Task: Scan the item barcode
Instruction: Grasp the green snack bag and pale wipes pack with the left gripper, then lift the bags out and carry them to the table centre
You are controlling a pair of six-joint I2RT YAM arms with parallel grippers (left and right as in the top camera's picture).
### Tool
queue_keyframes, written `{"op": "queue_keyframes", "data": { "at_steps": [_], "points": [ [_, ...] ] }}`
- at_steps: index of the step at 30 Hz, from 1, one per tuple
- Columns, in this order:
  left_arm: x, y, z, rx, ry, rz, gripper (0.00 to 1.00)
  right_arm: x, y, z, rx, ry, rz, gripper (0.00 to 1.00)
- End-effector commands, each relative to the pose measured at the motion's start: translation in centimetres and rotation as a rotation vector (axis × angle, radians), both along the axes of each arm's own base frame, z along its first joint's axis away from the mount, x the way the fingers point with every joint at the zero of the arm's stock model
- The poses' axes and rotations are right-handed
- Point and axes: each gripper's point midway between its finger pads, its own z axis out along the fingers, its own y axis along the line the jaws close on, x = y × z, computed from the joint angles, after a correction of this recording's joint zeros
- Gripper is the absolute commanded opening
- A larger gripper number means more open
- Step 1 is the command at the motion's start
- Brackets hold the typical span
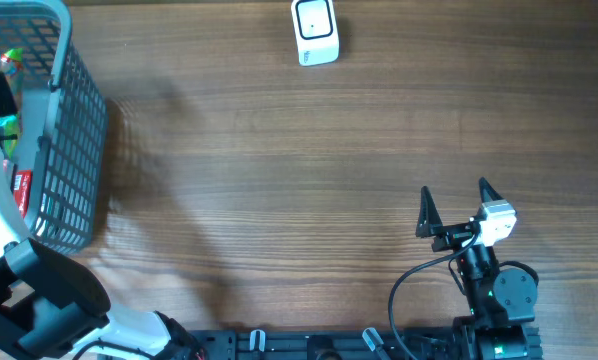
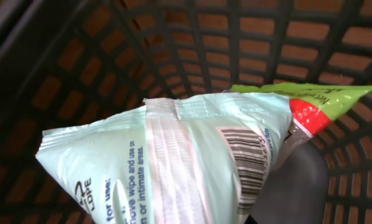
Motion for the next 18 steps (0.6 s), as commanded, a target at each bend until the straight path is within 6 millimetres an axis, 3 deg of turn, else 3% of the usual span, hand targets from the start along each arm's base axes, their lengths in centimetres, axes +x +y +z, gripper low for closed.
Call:
{"op": "queue_keyframes", "data": {
  "at_steps": [1,5,7,9,11,15,18],
  "points": [
    [-0.9,-0.5,8.2,0.082,-0.197,0.029,0.04,-0.1,0.3,0.2,0.015,-0.005,0.016,1.0],
    [-3.5,-1.8,16.4,0.205,-0.374,0.051,0.04,-0.1,0.3,0.2,0.015,-0.005,0.016,1.0],
    [-6.0,-3.5,21.7,0.233,-0.525,0.072,0.04,-0.1,0.3,0.2,0.015,-0.005,0.016,1.0],
    [-7.9,-4.9,24.6,0.224,-0.619,0.086,0.04,-0.1,0.3,0.2,0.015,-0.005,0.016,1.0],
    [-10.3,-7.5,27.3,0.194,-0.713,0.081,0.04,-0.1,0.3,0.2,0.014,-0.005,0.016,1.0],
    [-13.1,-13.2,31.0,0.116,-0.862,-0.007,0.04,-0.1,0.3,0.2,0.015,-0.005,0.016,1.0],
    [-15.2,-20.2,33.6,-0.001,-0.977,-0.191,0.04,-0.1,0.3,0.2,0.015,-0.005,0.016,1.0]
  ]
}}
